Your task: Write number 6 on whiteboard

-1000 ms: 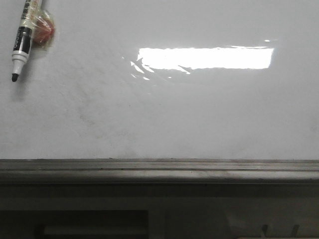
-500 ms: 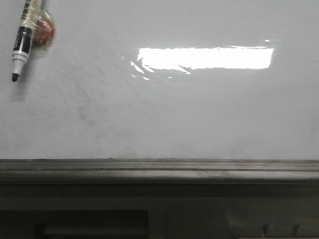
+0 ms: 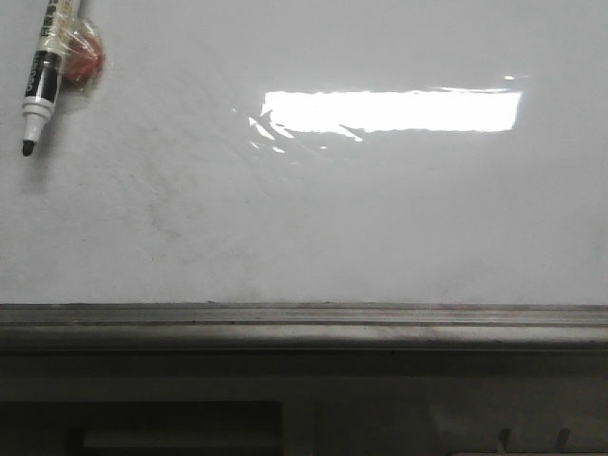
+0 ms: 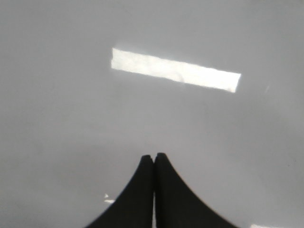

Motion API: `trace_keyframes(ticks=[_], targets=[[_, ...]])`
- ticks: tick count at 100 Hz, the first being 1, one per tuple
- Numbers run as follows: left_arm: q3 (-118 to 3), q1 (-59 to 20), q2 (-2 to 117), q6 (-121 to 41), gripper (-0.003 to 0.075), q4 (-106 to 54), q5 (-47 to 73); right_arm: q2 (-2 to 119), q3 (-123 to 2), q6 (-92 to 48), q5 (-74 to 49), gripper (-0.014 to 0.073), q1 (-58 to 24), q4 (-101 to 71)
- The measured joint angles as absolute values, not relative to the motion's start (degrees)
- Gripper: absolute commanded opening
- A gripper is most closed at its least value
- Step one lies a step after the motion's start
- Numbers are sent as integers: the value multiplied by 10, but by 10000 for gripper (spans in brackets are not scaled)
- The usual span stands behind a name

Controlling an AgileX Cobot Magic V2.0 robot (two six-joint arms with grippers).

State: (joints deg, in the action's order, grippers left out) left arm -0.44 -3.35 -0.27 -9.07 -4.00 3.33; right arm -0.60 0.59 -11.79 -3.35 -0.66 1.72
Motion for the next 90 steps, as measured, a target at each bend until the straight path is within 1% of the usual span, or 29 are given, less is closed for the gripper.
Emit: trace_keyframes(ticks=[12,27,40,53,60,69,75,90], targets=[[-4,-34,-3,-91,-20,-75,33,-6,6,-118,-34,-65,-7,0],[-4,-34,-3,-91,-20,-149,33,-6,6,-118,-32,-65,-7,-79],[-4,-34,-3,-91,-20,-247,32,-6,6,-118,-26,-65,-7,-159],[-4,-34,-3,-91,-20,-376,20,-6,6,-118,-14,-64,-7,-278],[-4,-34,-3,-90,-20,-411,19,-6,6,-118,-18,-63,-7,-309],[-10,-34,-3,-89,-20,-424,31,-6,-4,-118,-50,-62,-7,-320],[-27,-34,-1,-88,-20,-418,61,-2,-21,-118,-79,-62,-7,-315],[-116,-34,61,-91,-20,-360,145,75,-95,-118,-159,-64,-7,-284]])
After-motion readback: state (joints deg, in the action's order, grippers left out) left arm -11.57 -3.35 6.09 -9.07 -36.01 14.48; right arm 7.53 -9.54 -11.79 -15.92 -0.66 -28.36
